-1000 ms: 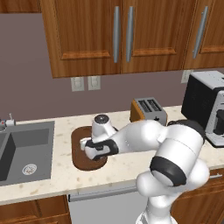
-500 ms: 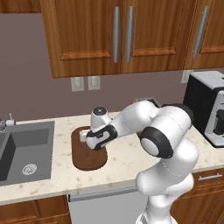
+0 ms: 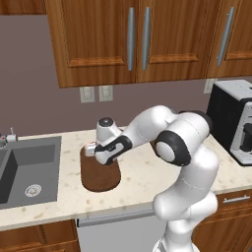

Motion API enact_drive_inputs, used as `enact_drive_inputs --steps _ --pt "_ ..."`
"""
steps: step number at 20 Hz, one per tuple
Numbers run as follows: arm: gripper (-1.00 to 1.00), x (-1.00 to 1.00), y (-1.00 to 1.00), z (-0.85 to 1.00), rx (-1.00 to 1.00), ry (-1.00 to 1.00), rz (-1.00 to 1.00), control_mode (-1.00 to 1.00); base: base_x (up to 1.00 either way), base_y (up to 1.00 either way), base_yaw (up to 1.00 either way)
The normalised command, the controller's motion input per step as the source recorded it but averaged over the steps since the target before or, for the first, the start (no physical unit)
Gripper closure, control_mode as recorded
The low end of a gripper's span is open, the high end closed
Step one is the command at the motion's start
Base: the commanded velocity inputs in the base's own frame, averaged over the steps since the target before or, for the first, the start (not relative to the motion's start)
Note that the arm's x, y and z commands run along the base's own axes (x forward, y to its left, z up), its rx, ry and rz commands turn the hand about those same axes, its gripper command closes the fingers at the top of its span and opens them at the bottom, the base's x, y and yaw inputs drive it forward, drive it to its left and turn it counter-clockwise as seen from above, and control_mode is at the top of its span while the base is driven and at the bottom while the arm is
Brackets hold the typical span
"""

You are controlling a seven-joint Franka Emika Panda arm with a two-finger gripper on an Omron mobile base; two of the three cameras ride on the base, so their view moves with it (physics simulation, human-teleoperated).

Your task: Pick up the sponge from the counter and clean the cutting board by briefly scrubbing or pressing down on the cutting board. Once finished, release the sponge.

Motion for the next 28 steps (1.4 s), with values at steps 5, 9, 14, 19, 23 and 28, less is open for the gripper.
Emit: enact_drive_inputs --steps 5,9,14,19,23,28 --pt "1.0 0.26 0.21 0.0 0.0 -0.01 0.0 -1.0 0.0 0.0 0.0" --pt "1.0 0.29 0.06 0.0 -0.01 0.0 0.0 -1.0 0.0 0.0 0.0" --pt "1.0 0.24 0.02 0.0 -0.02 0.0 0.0 -1.0 0.0 0.0 0.0" --pt "1.0 -0.04 0.08 -0.03 -0.01 0.0 0.0 -1.0 0.0 0.0 0.0" --pt "1.0 -0.34 0.18 -0.08 0.0 0.0 0.0 -1.0 0.0 0.0 0.0" --pt "1.0 -0.78 0.16 -0.19 0.0 0.0 0.0 -1.0 0.0 0.0 0.0"
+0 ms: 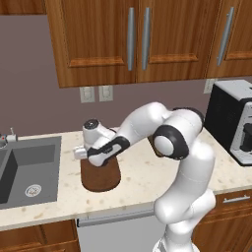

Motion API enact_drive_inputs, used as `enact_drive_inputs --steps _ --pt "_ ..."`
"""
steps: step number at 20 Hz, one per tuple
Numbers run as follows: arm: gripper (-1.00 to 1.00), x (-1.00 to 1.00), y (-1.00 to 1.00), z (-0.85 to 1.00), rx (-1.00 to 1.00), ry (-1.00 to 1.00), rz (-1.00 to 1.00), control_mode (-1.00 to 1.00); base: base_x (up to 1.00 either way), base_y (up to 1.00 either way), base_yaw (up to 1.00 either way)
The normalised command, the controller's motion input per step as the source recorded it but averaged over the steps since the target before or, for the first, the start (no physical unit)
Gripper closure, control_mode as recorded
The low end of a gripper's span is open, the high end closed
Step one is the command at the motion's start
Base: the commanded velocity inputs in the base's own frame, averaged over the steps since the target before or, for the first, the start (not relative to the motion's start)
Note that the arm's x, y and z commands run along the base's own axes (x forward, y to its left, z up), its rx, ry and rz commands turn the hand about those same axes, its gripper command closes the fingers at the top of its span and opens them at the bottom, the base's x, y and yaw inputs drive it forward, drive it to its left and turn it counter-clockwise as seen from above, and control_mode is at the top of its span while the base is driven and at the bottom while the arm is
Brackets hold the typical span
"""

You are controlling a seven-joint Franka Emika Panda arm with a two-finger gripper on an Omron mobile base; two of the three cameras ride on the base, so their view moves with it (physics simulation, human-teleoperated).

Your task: Pick up the sponge from the counter and clean the cutting board by briefly scrubbing or pressing down on the cutting board. Once finished, release the sponge.

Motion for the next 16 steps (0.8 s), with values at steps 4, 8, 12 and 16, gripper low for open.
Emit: enact_drive_inputs --steps 4,8,12,16 --pt "1.0 -0.95 0.02 -0.26 0.0 0.0 -0.01 -1.0 0.0 0.0 0.0" --pt "1.0 -0.94 0.04 -0.21 0.0 0.0 -0.03 -1.0 0.0 0.0 0.0" --pt "1.0 -0.88 0.01 -0.12 0.0 0.0 -0.03 -1.0 0.0 0.0 0.0" --pt "1.0 -0.56 0.0 -0.1 0.01 0.04 -0.04 -1.0 0.0 0.0 0.0"
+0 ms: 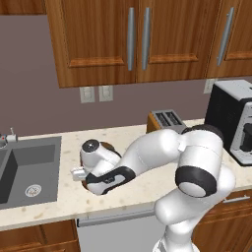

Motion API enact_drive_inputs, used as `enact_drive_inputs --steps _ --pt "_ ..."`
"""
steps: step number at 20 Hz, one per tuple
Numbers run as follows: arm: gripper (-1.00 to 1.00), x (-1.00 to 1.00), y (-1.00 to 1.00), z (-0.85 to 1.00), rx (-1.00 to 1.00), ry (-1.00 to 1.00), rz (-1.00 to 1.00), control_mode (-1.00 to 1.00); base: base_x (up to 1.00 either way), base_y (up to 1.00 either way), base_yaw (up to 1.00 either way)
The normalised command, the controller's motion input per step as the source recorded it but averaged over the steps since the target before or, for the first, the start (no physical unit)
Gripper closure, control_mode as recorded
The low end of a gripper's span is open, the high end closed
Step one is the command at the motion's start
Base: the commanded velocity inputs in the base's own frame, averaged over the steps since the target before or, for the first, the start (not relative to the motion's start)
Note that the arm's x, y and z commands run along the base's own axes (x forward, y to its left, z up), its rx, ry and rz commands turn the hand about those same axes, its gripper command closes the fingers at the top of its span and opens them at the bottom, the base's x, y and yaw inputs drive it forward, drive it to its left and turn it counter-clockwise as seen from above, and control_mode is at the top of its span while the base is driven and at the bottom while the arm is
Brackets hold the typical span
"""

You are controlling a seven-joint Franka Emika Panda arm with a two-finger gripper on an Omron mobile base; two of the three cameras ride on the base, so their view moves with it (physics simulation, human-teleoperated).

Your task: Pick up the sponge from the counter and clean the cutting board by briefly scrubbing or pressing down on the cutting board. Once finished, release the sponge.

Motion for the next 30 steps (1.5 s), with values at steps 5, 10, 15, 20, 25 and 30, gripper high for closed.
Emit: enact_drive_inputs --steps 5,10,15,20,25,30 --pt "1.0 -0.02 0.0 -0.01 0.0 0.03 -0.04 -1.0 0.0 0.0 0.0" --pt "1.0 0.29 -0.18 -0.06 0.0 0.07 -0.02 -1.0 0.0 0.0 0.0" --pt "1.0 0.07 -0.58 -0.01 0.0 0.02 0.0 -1.0 0.0 0.0 0.0" --pt "1.0 -0.02 -0.76 -0.04 -0.01 0.0 0.0 -1.0 0.0 0.0 0.0" --pt "1.0 -0.01 -0.66 -0.01 -0.03 0.0 0.0 -1.0 0.0 0.0 0.0" --pt "1.0 0.26 -0.24 0.0 -0.01 0.0 -0.01 -1.0 0.0 0.0 0.0"
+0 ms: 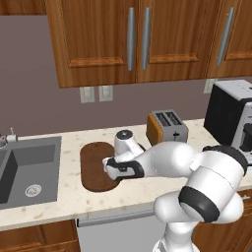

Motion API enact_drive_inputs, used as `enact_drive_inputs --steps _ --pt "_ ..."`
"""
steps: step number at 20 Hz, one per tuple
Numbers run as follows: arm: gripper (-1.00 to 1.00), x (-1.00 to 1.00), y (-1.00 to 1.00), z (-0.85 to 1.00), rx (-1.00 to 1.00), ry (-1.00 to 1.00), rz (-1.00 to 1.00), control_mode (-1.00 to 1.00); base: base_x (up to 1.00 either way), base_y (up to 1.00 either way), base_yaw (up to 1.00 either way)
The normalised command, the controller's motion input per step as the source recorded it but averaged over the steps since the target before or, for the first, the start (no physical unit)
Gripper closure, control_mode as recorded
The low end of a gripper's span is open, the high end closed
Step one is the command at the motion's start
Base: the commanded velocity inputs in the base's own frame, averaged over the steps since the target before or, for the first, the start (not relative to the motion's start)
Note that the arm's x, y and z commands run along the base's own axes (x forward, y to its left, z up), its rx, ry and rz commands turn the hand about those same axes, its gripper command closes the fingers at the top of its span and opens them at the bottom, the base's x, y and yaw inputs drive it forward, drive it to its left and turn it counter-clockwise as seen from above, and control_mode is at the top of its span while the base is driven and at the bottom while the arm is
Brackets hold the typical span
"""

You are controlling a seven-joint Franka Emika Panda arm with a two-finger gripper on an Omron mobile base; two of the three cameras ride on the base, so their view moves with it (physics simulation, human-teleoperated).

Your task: Pick up the sponge from the counter and clean the cutting board by briefly scrubbing or pressing down on the cutting board. Once finished, release the sponge.

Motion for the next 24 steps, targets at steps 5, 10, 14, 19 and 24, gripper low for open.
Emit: enact_drive_inputs --steps 5,10,14,19,24 --pt "1.0 0.67 0.08 0.01 0.0 0.0 -0.02 -1.0 0.0 0.0 0.0" --pt "1.0 0.54 0.16 0.11 0.0 0.0 -0.03 -1.0 0.0 0.0 0.0" --pt "1.0 0.39 0.2 0.08 0.0 0.0 -0.04 -1.0 0.0 0.0 0.0" --pt "1.0 0.46 0.3 0.0 0.0 0.0 -0.06 -1.0 0.0 0.0 0.0" --pt "1.0 0.42 0.31 0.0 0.0 0.0 -0.07 -1.0 0.0 0.0 0.0"
